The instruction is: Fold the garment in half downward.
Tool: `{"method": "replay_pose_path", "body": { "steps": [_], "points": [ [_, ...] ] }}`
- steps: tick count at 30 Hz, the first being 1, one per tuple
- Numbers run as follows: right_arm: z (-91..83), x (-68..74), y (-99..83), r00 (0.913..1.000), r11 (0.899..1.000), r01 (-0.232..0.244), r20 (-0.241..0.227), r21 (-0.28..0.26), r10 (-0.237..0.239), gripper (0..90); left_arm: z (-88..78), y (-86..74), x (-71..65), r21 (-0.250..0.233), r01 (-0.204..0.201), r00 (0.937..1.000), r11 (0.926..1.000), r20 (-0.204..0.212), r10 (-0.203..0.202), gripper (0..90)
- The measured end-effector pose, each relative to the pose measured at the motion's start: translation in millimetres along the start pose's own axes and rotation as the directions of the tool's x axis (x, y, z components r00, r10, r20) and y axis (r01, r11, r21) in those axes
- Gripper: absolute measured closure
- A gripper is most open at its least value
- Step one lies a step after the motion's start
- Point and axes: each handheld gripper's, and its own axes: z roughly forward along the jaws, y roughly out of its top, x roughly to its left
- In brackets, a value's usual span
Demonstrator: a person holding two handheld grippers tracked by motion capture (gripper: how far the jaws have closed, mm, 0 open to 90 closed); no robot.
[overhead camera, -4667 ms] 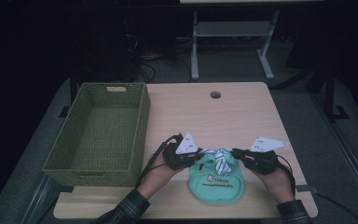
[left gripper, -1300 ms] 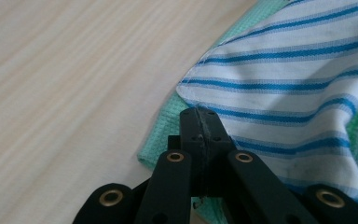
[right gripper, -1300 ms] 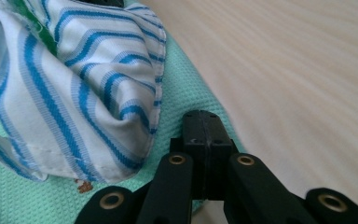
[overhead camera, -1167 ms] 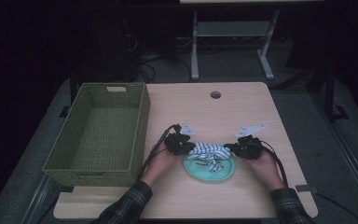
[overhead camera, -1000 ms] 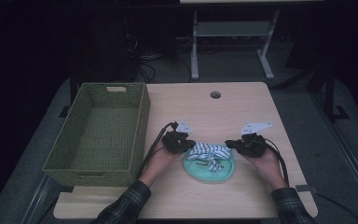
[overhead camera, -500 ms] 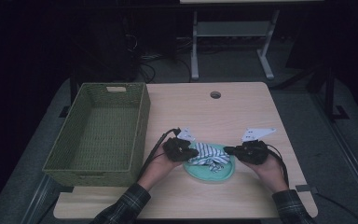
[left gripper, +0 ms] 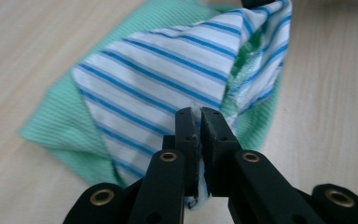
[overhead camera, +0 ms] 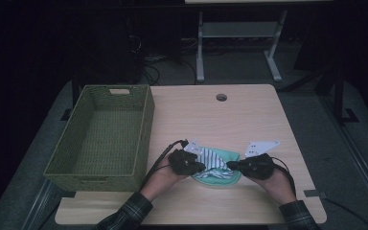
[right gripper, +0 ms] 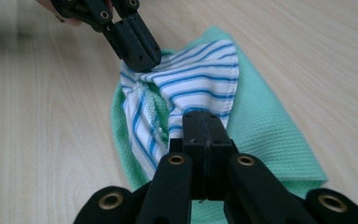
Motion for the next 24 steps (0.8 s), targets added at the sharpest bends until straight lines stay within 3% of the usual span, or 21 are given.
{"method": "replay_pose_path", "body": {
  "steps": [5,10,12,17,19,24],
  "points": [
    [3.4,9.9,-6.8,0.9997,0.999,0.022,-0.011,0.045,-0.021,89.7,6.5,-4.0,-7.9,0.027,-0.013,0.9995,0.9995,0.029,0.013,85.1],
    [5.6,16.1,-11.1,0.9994,0.997,0.034,-0.013,0.064,-0.033,89.7,-1.4,0.0,-10.9,-0.009,-0.019,0.9997,0.9998,0.013,0.019,84.1],
    [5.6,18.9,-13.2,0.9993,0.997,0.035,-0.019,0.073,-0.033,89.7,-9.9,7.6,-8.5,-0.055,-0.016,0.9999,0.9983,-0.006,0.016,84.0],
    [9.5,23.2,-16.2,0.9989,0.995,0.038,-0.031,0.089,-0.035,89.6,-1.0,18.2,-3.9,-0.075,-0.015,0.9999,0.9971,0.002,0.016,83.7],
    [12.9,26.2,-17.4,0.9983,0.994,0.049,-0.036,0.103,-0.046,89.6,11.8,20.4,-7.5,-0.043,-0.029,0.9990,0.9986,0.034,0.031,83.7],
    [16.2,28.7,-18.4,0.9978,0.992,0.053,-0.044,0.118,-0.048,89.6,22.5,17.5,-16.3,0.001,-0.048,0.9974,0.9988,0.054,0.048,84.4]
  ]
}}
